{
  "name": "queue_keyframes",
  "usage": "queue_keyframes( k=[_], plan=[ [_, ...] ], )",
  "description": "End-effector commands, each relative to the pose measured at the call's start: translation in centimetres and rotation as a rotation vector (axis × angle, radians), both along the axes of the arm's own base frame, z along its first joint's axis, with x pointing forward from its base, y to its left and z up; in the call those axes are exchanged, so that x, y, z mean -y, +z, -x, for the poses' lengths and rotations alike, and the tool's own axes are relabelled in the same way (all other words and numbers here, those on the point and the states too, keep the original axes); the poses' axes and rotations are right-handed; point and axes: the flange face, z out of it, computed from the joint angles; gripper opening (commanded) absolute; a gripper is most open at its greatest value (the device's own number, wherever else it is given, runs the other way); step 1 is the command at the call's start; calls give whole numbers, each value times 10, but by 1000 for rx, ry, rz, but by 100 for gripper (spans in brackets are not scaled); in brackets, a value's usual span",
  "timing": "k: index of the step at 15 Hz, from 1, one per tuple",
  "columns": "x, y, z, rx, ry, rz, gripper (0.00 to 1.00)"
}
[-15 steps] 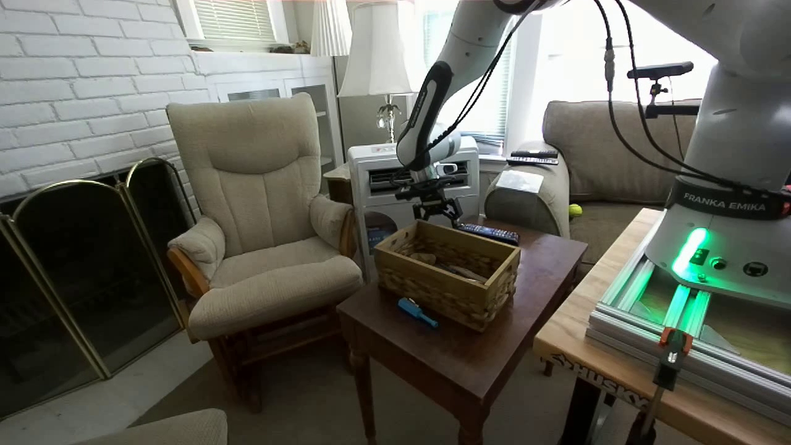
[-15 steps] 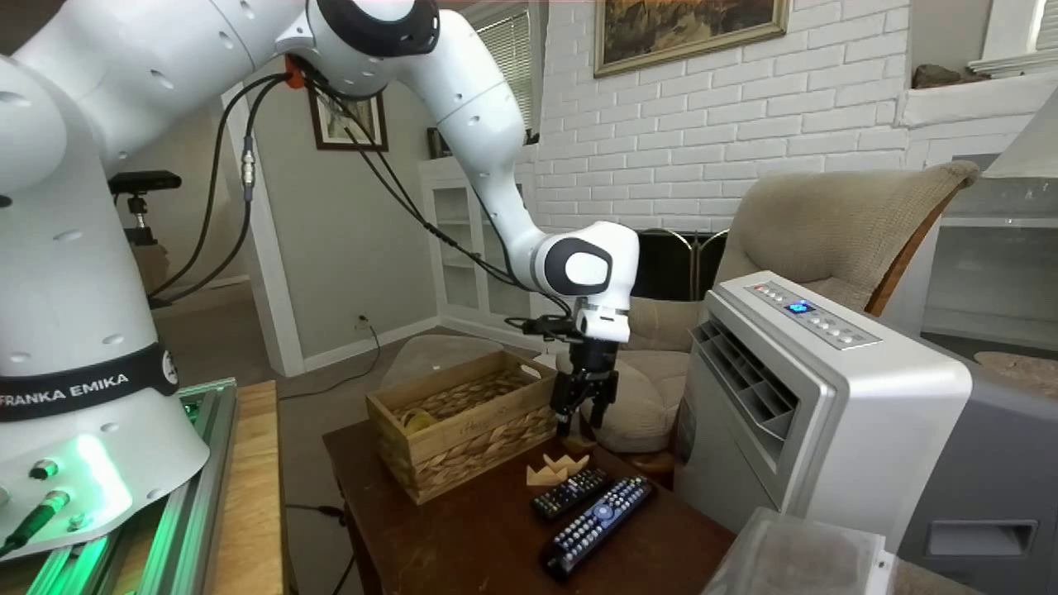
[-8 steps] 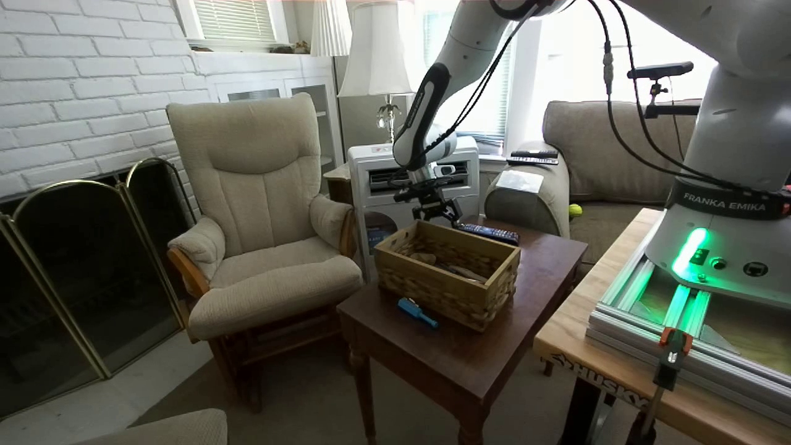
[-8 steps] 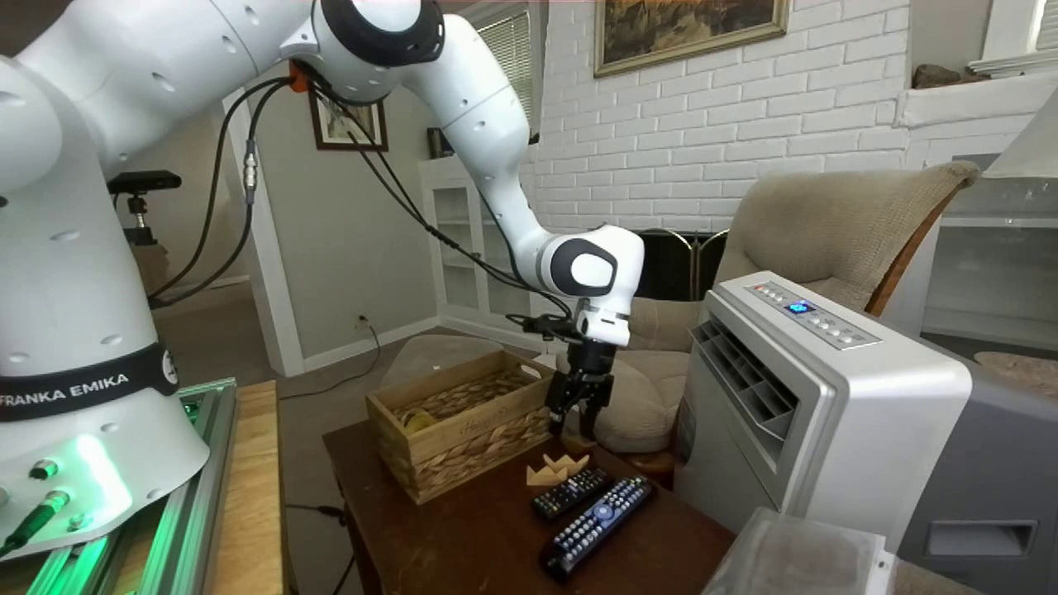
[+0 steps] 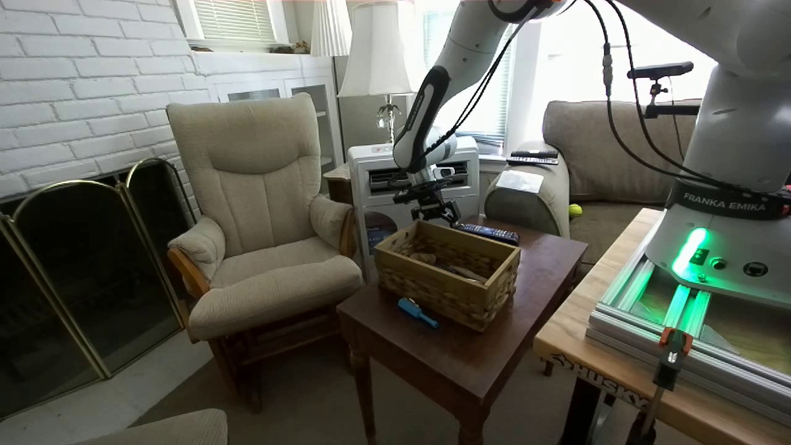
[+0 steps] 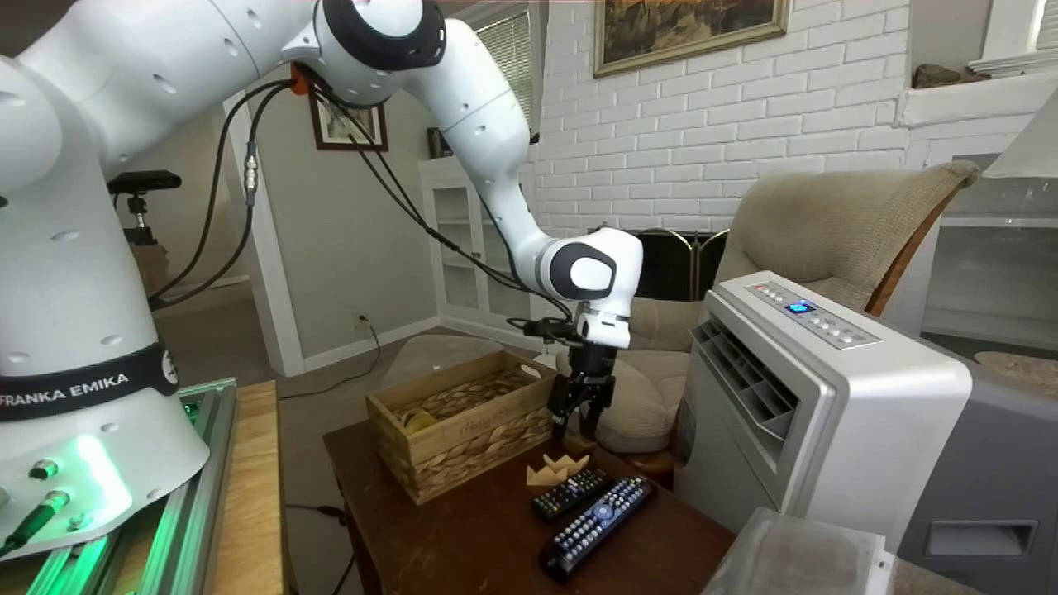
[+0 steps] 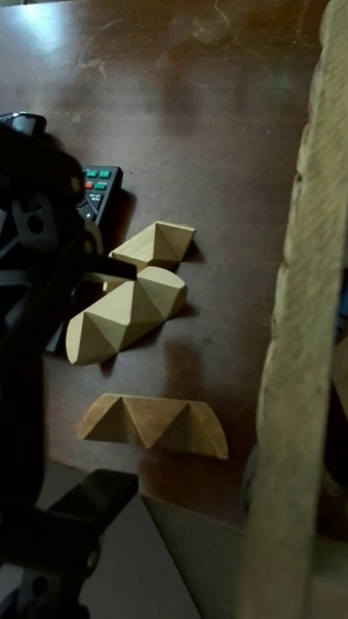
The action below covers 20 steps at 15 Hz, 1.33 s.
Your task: Pile up the three brown objects on the table
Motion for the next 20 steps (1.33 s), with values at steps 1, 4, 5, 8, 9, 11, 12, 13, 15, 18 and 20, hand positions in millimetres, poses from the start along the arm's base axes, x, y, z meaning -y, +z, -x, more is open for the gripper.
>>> queue_keyframes(
  k=[1,4,5,8,9,11,12,13,15,18,20],
  plan=[
    [-1,1,-1,9,32,-9,100],
    [-5,-5,-1,22,102,-44,100],
    [-7,-6,-1,30,124,-57,100],
    [-13,-10,1,48,188,-86,100],
    [-14,-11,0,54,206,-92,100],
    [-15,-15,0,73,236,-103,100],
    [-15,-16,-1,87,248,-107,100],
    [-15,-19,-2,98,259,-108,100],
    [-15,-23,-2,112,279,-113,100],
    [-16,-29,0,117,295,-117,100],
    [-16,-31,2,110,299,-119,75]
  ],
)
